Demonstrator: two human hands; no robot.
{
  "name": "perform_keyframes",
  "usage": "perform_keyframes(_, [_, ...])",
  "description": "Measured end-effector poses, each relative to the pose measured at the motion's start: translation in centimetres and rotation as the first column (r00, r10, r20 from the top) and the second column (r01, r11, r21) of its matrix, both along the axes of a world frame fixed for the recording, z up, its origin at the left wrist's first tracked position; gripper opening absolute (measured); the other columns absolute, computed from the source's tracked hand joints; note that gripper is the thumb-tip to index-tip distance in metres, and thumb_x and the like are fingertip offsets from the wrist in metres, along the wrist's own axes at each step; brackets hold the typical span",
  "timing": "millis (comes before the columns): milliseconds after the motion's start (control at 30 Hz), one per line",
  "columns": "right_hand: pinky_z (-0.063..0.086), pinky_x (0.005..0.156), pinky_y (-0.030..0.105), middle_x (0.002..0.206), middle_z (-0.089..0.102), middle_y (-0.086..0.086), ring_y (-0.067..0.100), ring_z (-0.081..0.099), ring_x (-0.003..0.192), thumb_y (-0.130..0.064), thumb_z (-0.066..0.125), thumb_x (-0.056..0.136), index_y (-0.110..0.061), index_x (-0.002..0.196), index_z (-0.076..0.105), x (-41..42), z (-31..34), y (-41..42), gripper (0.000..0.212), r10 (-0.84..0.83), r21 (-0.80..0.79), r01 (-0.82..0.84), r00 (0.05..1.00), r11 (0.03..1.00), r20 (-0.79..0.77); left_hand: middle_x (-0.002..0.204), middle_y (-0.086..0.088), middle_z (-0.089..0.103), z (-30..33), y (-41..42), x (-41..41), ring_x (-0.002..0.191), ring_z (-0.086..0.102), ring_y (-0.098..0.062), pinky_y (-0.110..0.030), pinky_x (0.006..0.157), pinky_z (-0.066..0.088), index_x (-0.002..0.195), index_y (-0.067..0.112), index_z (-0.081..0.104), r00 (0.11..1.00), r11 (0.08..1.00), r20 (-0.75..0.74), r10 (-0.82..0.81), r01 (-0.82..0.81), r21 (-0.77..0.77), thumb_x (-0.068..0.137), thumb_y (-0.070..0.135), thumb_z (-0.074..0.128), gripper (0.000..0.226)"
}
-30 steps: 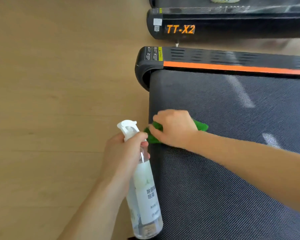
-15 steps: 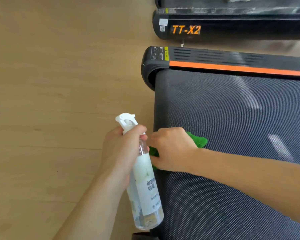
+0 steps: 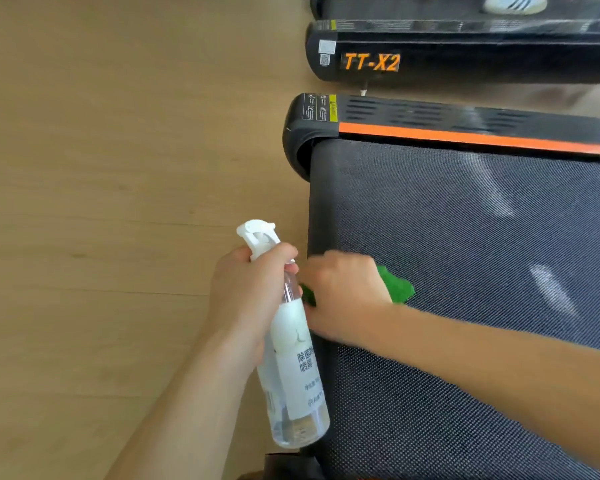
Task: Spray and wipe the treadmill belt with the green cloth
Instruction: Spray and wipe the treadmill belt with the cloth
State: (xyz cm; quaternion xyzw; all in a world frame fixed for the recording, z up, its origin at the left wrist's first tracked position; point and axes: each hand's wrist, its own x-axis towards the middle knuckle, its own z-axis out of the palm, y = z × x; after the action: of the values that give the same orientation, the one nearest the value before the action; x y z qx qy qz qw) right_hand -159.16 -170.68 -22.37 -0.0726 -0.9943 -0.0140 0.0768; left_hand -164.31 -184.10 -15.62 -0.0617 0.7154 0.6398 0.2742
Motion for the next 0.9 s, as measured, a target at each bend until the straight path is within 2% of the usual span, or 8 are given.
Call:
perform_keyframes(100, [0.03, 0.051, 0.026, 0.064, 0.051, -0.01, 0.017, 0.05, 0.06, -0.052, 0.042, 0.081, -0.026, 0.068, 0.052, 3.4, 0.1, -1.2, 0.03, 0.126, -0.128, -0.132, 0.991, 0.983, -0.052, 0.073, 0.001, 0.076, 0.1, 0.1, 0.1, 0.055, 0.066, -0.02, -0.032, 0.064, 0.052, 0.08, 0.014, 0.071, 1.0, 1.0, 0.011, 0.012, -0.012, 0.01, 0.088, 0.018, 0.073, 0.008])
perform_keyframes(167, [0.04, 0.054, 0.03, 0.072, 0.057, -0.008, 0.018, 0.055, 0.067, -0.054, 0.034, 0.084, -0.025, 0.074, 0.055, 1.0, 0.0, 0.4, 0.037, 0.15, -0.051, -0.149, 0.989, 0.987, 0.01, 0.074, 0.002, 0.077, 0.1, -0.1, 0.1, 0.057, 0.068, -0.021, -0.034, 0.068, 0.053, 0.081, 0.015, 0.072, 1.0, 1.0, -0.006, 0.003, -0.003, 0.009, 0.087, 0.018, 0.073, 0.007])
perform_keyframes(267, [0.038, 0.06, 0.032, 0.083, 0.059, -0.005, 0.024, 0.06, 0.081, -0.05, 0.044, 0.088, -0.022, 0.079, 0.054, -4.9, -0.2, 3.9, 0.031, -0.028, 0.046, 0.027, 0.999, 0.999, 0.027, 0.076, 0.003, 0.078, 0.0, -0.4, 0.5, 0.067, 0.074, -0.024, -0.036, 0.074, 0.054, 0.077, 0.018, 0.073, 0.999, 1.0, -0.028, -0.019, 0.019, -0.013, 0.086, 0.023, 0.074, 0.009])
perform_keyframes(367, [0.032, 0.061, 0.032, 0.087, 0.061, -0.002, 0.026, 0.06, 0.087, -0.045, 0.051, 0.088, -0.023, 0.079, 0.053, -7.9, -0.4, 5.0, 0.024, -0.162, 0.073, 0.163, 0.987, 0.984, -0.024, 0.073, 0.004, 0.077, 0.4, -0.5, 0.6, 0.062, 0.072, -0.02, -0.033, 0.07, 0.053, 0.076, 0.019, 0.073, 0.999, 1.0, -0.037, -0.028, 0.028, 0.0, 0.086, 0.023, 0.073, 0.011])
perform_keyframes(433, [0.032, 0.06, 0.032, 0.085, 0.06, -0.003, 0.025, 0.059, 0.084, -0.047, 0.051, 0.088, -0.022, 0.081, 0.058, -6.0, -0.4, 3.4, 0.027, -0.19, 0.059, 0.193, 0.98, 0.979, -0.055, 0.076, 0.0, 0.079, 0.5, -0.4, 0.8, 0.062, 0.071, -0.02, -0.034, 0.07, 0.054, 0.075, 0.019, 0.073, 0.999, 1.0, -0.046, -0.025, 0.025, 0.003, 0.085, 0.023, 0.073, 0.011])
perform_keyframes(633, [0.027, 0.049, 0.027, 0.064, 0.049, -0.007, 0.016, 0.048, 0.057, -0.055, 0.054, 0.083, -0.023, 0.066, 0.05, 7.3, -0.5, -2.8, 0.037, -0.021, -0.101, 0.003, 0.984, 0.995, -0.177, 0.068, 0.0, 0.074, 0.8, 0.0, 1.1, 0.06, 0.07, -0.016, -0.028, 0.062, 0.052, 0.09, 0.014, 0.078, 0.998, 0.998, -0.042, -0.038, 0.04, 0.04, 0.087, 0.027, 0.078, 0.013])
perform_keyframes(733, [0.024, 0.049, 0.026, 0.062, 0.048, -0.007, 0.015, 0.048, 0.055, -0.054, 0.053, 0.083, -0.023, 0.064, 0.049, 8.1, -0.6, -2.5, 0.036, 0.001, -0.057, -0.012, 0.982, 0.998, -0.19, 0.078, 0.0, 0.079, 1.0, 0.4, 1.5, 0.059, 0.067, -0.016, -0.027, 0.063, 0.053, 0.082, 0.015, 0.073, 0.999, 0.998, -0.029, -0.027, 0.028, 0.052, 0.09, 0.025, 0.076, 0.013])
perform_keyframes(900, [0.028, 0.048, 0.026, 0.063, 0.048, -0.007, 0.015, 0.048, 0.056, -0.052, 0.061, 0.08, -0.023, 0.065, 0.052, 7.8, -1.4, -2.3, 0.034, 0.027, -0.055, -0.04, 0.975, 0.998, -0.221, 0.064, 0.001, 0.069, 1.2, 0.6, 2.6, 0.055, 0.064, -0.017, -0.027, 0.061, 0.05, 0.079, 0.013, 0.068, 0.997, 0.997, 0.006, -0.076, 0.076, 0.012, 0.089, 0.021, 0.074, 0.015])
